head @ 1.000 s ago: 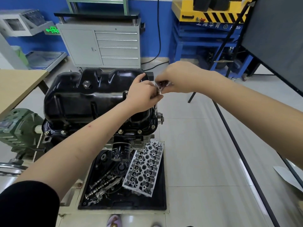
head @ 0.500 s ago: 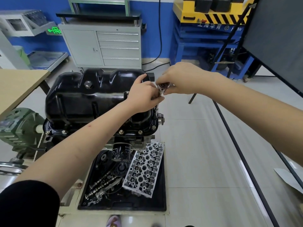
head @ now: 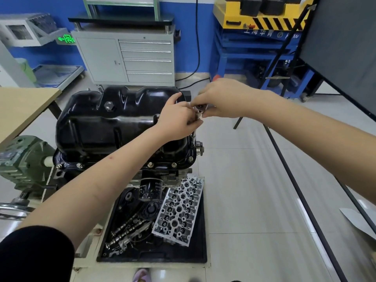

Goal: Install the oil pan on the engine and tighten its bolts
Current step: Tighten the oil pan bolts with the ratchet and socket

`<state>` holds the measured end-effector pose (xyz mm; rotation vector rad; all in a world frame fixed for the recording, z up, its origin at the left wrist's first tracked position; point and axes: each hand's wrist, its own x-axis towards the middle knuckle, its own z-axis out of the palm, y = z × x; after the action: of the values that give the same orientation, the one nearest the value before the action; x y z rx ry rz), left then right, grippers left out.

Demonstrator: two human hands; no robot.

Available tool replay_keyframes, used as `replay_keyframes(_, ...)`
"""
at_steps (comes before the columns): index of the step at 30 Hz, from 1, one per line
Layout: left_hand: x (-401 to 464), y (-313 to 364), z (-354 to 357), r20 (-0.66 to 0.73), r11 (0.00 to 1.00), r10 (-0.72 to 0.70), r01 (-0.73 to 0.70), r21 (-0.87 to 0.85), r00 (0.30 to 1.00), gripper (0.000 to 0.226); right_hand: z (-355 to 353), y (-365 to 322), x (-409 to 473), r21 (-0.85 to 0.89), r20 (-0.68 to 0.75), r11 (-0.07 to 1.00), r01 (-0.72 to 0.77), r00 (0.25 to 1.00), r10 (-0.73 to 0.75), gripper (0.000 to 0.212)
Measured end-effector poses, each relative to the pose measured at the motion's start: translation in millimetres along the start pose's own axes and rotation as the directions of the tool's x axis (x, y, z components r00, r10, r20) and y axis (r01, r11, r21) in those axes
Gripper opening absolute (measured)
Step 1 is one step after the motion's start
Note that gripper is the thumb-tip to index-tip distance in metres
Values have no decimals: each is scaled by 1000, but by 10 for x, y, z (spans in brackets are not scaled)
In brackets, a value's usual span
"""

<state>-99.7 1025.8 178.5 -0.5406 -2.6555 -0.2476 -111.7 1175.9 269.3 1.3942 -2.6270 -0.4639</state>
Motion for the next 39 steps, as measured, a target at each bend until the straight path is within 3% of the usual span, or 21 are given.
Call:
replay_keyframes(3, 2, 3, 6, -16, 1000, -7, 7, -7, 1000, 34, 49, -57, 26, -46, -63, 992, -117, 991, 114, 35)
replay_keyframes(5, -7, 8, 19, -23, 1000, 4, -4, 2, 1000, 34, 89, -123, 29, 106, -12, 962, -251, 967, 253, 45)
replay_keyframes(7, -13, 10, 22, -38, 1000, 12, -12, 11, 999, 33, 109, -138, 27, 251, 49, 920, -302, 953, 300, 45)
replay_keyframes(11, -9, 2, 6, -37, 1000, 6, -6, -15, 999, 31, 30, -42, 4, 190, 40, 974, -123, 992, 117, 26)
replay_keyframes(14, -13, -3, 1, -9, 1000, 12, -12, -20, 1000, 30, 20, 13, -2, 206, 23, 977, -46, 999, 43, 29)
replay_keyframes(17, -17, 6, -3, -20, 1000, 9, -9, -11, 1000, 31, 47, 4, 11, 132, -45, 987, -95, 994, 102, 25)
replay_keyframes(20, -5, 10, 17, -10, 1000, 2, -2, 24, 1000, 33, 97, -59, 2, 117, 5, 963, -242, 970, 243, 47)
replay_keyframes(22, -6, 11, 27, -8, 999, 6, -5, 43, 1000, 34, 126, -84, 2, 151, 20, 945, -290, 957, 291, 50)
replay_keyframes(28, -8, -3, 9, 5, 1000, 14, -14, 19, 1000, 33, 34, 29, -3, 23, -28, 999, -22, 999, 22, 28)
replay_keyframes(32, -9, -9, 7, -2, 1000, 15, -15, 23, 1000, 31, 49, -25, 28, 17, -38, 992, -122, 992, 123, 38)
replay_keyframes(35, -21, 2, 27, -21, 999, 22, -21, 32, 1000, 30, 98, -72, 3, 227, 53, 935, -271, 963, 266, 50)
replay_keyframes(39, -15, 14, 14, -25, 1000, 2, -2, 1, 1000, 33, 41, -38, -21, 53, -60, 988, -142, 988, 145, 26)
